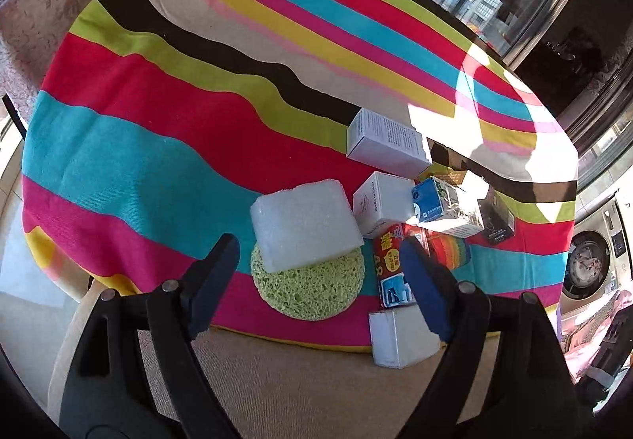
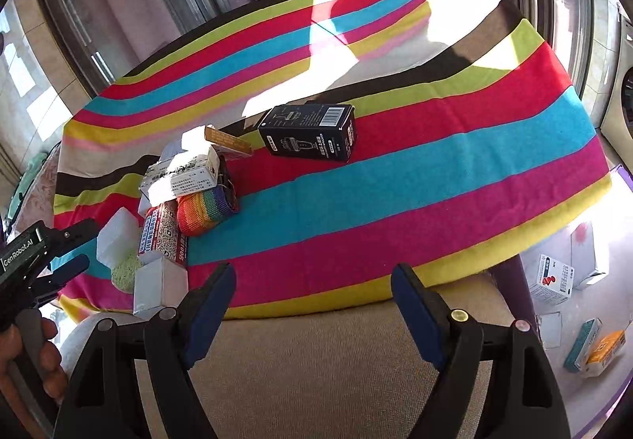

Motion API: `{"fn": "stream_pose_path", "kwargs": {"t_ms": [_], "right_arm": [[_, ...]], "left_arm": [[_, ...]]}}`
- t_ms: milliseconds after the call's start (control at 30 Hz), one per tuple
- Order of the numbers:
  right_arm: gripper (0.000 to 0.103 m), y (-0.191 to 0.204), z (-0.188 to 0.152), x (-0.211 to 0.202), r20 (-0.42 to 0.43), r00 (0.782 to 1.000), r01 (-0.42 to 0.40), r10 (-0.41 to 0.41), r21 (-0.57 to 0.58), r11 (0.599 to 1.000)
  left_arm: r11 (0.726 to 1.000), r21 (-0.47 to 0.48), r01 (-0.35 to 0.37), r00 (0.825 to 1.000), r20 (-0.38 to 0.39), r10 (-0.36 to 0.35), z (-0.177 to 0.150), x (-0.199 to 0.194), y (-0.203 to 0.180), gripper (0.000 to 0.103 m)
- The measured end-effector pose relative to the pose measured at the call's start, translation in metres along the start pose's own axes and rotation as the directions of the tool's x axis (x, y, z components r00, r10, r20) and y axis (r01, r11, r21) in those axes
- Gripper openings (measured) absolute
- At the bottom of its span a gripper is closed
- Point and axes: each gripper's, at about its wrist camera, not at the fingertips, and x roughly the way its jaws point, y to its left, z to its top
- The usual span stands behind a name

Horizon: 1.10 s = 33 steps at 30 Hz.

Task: Organize objects
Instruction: 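Grasp the black box with right tool while left tool closes on the white foam block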

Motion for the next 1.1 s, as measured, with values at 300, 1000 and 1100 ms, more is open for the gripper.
{"fn": "stream_pose_path", "kwargs": {"t_ms": [300, 1000, 1100], "right_arm": [[0.082, 0.009, 0.019, 0.007, 0.067, 0.996, 0.056, -0.055, -0.007, 0.998], [0.083, 0.041, 0.083, 0.057, 0.202, 0.967, 0.156, -0.153, 0.002, 0.988], [0.085, 0.041, 0.089, 0.066, 0.202, 0.959, 0.199, -0.198, 0.018, 0.98]], "left_arm": [[0.993, 0.062, -0.098, 0.995, -0.028, 0.1, 0.003, 0.025, -0.01, 0.068], [0.997, 0.069, -0.043, 0.998, 0.052, 0.04, -0.012, 0.016, -0.004, 0.067], [0.997, 0.067, -0.038, 0.998, 0.055, 0.035, -0.012, 0.016, -0.003, 0.067]]}}
